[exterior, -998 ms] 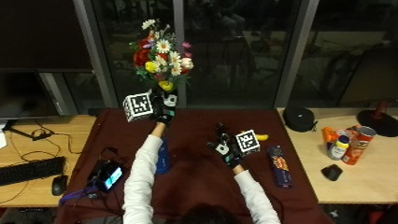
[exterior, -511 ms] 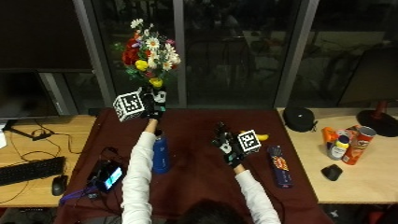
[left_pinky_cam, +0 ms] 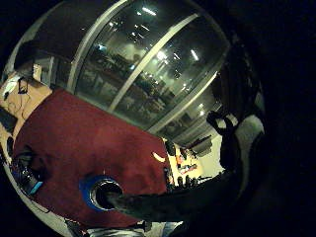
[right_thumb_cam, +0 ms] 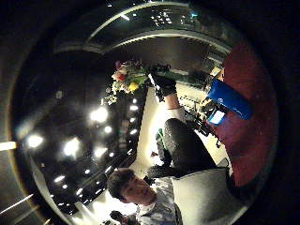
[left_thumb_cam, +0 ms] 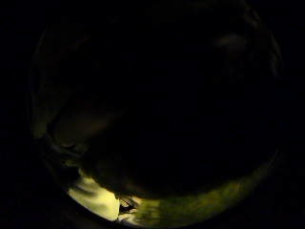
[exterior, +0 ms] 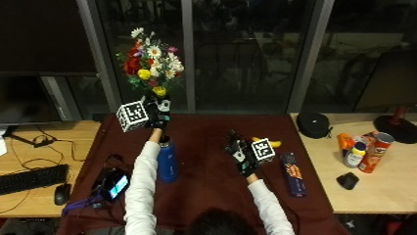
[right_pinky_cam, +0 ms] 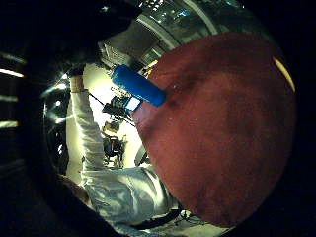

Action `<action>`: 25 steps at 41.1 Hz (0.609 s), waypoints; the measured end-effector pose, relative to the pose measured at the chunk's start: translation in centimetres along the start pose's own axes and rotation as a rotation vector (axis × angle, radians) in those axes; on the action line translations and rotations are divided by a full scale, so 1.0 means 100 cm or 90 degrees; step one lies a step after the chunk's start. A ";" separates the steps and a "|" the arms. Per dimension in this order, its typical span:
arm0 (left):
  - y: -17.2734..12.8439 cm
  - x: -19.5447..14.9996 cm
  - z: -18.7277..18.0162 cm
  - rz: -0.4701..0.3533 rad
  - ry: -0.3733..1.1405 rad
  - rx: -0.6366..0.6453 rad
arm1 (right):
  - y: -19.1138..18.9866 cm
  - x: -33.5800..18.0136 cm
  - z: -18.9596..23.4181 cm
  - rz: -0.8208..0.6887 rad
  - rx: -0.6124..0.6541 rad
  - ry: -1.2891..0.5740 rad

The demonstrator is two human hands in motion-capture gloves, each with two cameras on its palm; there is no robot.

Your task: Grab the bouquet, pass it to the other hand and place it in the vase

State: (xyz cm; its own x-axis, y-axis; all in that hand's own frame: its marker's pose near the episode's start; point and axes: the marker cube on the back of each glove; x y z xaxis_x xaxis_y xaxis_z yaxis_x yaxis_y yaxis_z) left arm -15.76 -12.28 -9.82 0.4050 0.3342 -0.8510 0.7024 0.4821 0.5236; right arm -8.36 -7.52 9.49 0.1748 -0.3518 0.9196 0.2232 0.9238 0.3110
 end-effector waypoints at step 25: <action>0.163 -0.187 -0.075 -0.302 -0.066 -0.513 | 0.014 0.028 -0.026 0.089 -0.006 0.033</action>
State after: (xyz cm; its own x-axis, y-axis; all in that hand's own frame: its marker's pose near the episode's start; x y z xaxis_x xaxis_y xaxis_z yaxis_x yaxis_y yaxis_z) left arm -16.23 -4.63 14.92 0.2577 -0.0953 -0.9615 0.2059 0.9777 -0.0417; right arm -5.02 -7.57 11.87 0.2546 -0.2275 0.9399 0.2015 0.9631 0.1785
